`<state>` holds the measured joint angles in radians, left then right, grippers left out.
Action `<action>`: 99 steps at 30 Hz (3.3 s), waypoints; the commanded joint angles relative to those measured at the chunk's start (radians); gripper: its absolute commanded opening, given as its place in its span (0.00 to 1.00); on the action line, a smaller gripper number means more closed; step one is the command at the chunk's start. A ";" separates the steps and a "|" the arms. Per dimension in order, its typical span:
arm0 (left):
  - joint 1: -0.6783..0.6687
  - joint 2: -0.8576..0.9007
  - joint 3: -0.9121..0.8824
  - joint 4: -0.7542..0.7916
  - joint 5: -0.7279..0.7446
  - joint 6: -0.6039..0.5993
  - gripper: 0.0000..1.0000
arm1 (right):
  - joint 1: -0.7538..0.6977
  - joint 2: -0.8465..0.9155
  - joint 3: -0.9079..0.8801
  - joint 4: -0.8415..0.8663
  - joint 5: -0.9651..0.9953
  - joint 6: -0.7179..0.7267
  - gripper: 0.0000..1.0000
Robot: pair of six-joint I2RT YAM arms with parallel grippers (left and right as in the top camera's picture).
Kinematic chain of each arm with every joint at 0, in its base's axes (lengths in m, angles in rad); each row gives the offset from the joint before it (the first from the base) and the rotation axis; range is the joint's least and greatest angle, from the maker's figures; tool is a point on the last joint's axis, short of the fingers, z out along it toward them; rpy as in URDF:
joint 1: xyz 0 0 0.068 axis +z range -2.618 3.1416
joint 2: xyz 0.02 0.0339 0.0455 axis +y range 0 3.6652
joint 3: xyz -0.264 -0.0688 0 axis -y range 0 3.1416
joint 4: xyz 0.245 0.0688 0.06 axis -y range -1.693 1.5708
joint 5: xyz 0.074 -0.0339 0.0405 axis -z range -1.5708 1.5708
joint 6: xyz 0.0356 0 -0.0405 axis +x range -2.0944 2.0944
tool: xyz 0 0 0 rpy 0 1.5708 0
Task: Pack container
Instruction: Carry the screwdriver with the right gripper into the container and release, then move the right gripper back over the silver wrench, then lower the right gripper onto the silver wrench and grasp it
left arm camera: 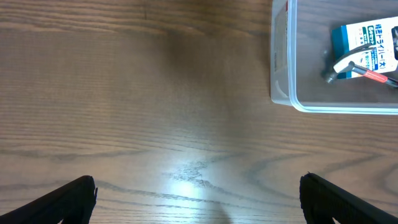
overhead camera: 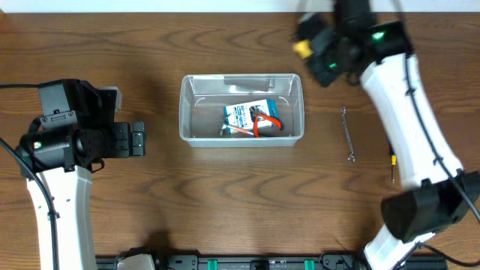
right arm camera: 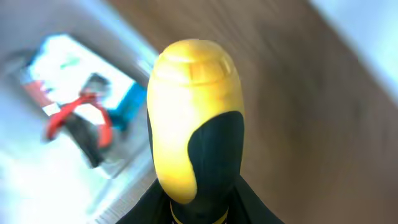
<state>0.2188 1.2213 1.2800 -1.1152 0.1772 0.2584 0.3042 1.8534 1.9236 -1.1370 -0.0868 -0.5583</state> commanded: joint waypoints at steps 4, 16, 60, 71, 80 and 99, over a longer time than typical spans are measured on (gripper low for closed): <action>-0.002 -0.002 -0.010 -0.003 0.006 -0.032 0.98 | 0.186 0.058 -0.003 0.028 -0.034 -0.389 0.01; -0.002 -0.002 -0.010 -0.003 0.006 -0.035 0.98 | 0.236 0.315 -0.003 0.194 -0.060 -0.404 0.01; -0.002 -0.002 -0.010 -0.028 0.006 -0.035 0.98 | -0.022 -0.225 0.048 -0.214 0.167 0.654 0.99; -0.002 -0.002 -0.010 -0.027 0.006 -0.077 0.98 | -0.311 -0.251 -0.027 -0.408 0.078 0.610 0.99; -0.002 -0.002 -0.010 -0.027 0.006 -0.077 0.98 | -0.311 -0.084 -0.294 -0.267 0.052 0.341 0.99; -0.002 -0.002 -0.010 -0.027 0.006 -0.077 0.98 | -0.305 0.261 -0.465 0.054 0.061 0.333 0.99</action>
<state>0.2188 1.2213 1.2774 -1.1416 0.1776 0.1864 -0.0044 2.0953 1.4628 -1.0977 -0.0265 -0.2127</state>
